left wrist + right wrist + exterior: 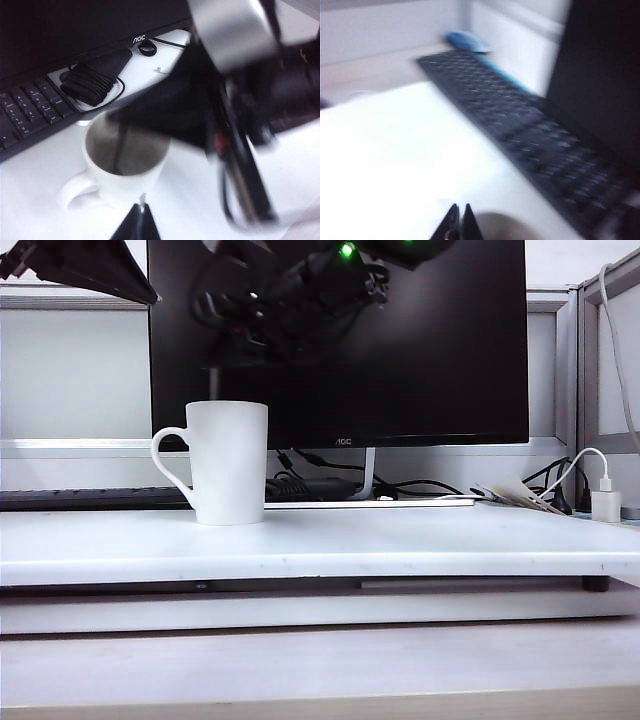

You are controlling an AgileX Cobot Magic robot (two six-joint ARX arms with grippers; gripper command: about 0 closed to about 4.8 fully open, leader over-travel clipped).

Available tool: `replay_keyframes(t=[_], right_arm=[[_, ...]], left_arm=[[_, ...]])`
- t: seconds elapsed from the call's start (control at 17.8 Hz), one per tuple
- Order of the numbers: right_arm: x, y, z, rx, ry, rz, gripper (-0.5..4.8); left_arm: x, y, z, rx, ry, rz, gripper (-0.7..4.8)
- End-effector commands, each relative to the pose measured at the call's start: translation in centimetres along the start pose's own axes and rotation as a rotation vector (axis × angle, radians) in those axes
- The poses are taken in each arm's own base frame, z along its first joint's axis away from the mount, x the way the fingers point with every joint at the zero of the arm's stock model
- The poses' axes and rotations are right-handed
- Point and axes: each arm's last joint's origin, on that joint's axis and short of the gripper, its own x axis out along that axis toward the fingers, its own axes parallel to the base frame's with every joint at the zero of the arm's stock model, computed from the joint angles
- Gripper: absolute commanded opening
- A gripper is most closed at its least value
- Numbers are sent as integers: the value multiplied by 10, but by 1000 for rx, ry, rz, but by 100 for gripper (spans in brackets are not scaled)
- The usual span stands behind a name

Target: Pick up a spoon and stir the liquid in the cup.

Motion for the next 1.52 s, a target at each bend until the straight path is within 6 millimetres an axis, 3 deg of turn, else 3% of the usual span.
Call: replay_keyframes(t=[0.06,0.23,0.39,0.56,0.73,0.96,1.07,1.18,1.35,1.52], right_arm=[[-8,3,0,51,76,50,-7],[-16,-9,-6,52,169,-97,-7],[-11,-17,0,10,52,-162,-7],[0,-9,4,46,-72,-75,-6],[-1,-1,-2,90,24,3,-6],[-11,-13,-8,67,140,-135,-6],[-6,-18,-3,25,37,-176,-6],[0,-11,1,33,-46,-87,-6],[0,-5,-1,89,51,16,-6],[-8,-13,-5,97,154,-42,-7]], left_arm=[[-1,0,3,8,-17,-3,-5],[-1,-1,3,8,-17,-3,-5],[-1,-1,2,7,-16,-3,-5],[-1,-1,3,8,-17,-3,-5],[-1,0,4,13,-28,-2,-5],[-1,0,3,13,-27,-2,-5],[-1,0,4,13,-27,-2,-5],[-1,0,4,13,-27,-2,-5],[-1,0,4,13,-27,-2,-5],[-1,0,3,13,-27,-3,-5]])
